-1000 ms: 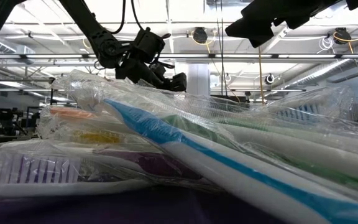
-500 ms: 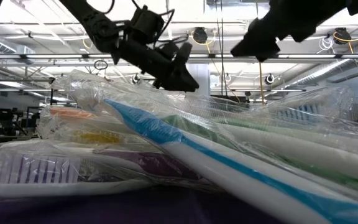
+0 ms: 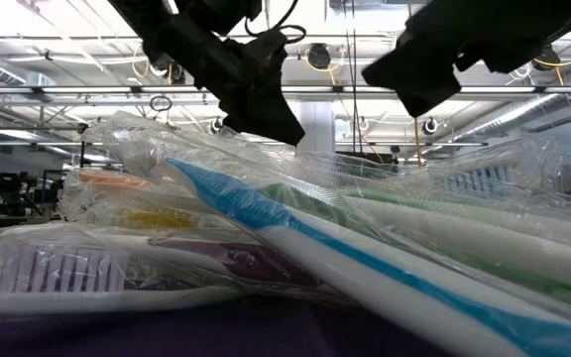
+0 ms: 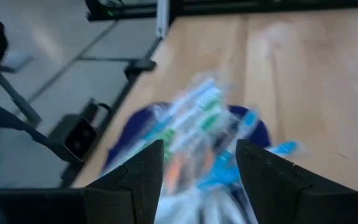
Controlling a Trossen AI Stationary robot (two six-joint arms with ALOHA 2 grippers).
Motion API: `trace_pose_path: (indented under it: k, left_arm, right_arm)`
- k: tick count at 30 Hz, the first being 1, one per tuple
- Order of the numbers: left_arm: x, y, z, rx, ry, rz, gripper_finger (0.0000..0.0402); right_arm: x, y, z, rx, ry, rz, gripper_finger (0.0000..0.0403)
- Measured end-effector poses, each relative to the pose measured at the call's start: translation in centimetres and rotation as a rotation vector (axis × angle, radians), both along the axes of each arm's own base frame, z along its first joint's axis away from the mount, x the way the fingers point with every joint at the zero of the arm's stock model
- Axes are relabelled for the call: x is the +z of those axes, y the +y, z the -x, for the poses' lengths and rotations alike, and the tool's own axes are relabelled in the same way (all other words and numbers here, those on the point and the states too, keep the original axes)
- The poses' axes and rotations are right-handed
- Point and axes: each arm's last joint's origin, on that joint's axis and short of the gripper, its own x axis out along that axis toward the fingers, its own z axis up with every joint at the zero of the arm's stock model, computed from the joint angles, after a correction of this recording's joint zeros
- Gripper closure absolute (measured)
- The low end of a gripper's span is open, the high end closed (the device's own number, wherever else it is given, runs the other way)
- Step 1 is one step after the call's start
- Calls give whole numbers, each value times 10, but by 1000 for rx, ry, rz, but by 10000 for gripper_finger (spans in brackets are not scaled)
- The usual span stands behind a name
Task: Pick & Place Toothbrushes
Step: Put the green toothbrush into the light black bin
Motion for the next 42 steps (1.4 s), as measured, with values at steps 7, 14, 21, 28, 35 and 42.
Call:
trace_pose_path:
  k: [7,14,21,28,35,42]
  left_arm:
    - [-5,-30,4,4,65,-27,321]
    - [-6,-49,6,7,75,-42,321]
    - [-8,-65,10,-26,102,-30,321]
    - [-10,-78,14,-51,121,-21,321]
    - [-9,-85,15,-30,111,-58,321]
    - [-9,-85,15,-32,111,-62,321]
  right_arm:
    - [-22,15,-7,35,52,-71,211]
    - [-26,32,-31,98,79,-65,211]
    - [-37,41,-46,82,137,-56,211]
    - [-48,48,-59,77,168,-39,211]
    - [-48,44,-60,32,185,-15,214]
    - [-51,40,-59,-8,233,-2,294]
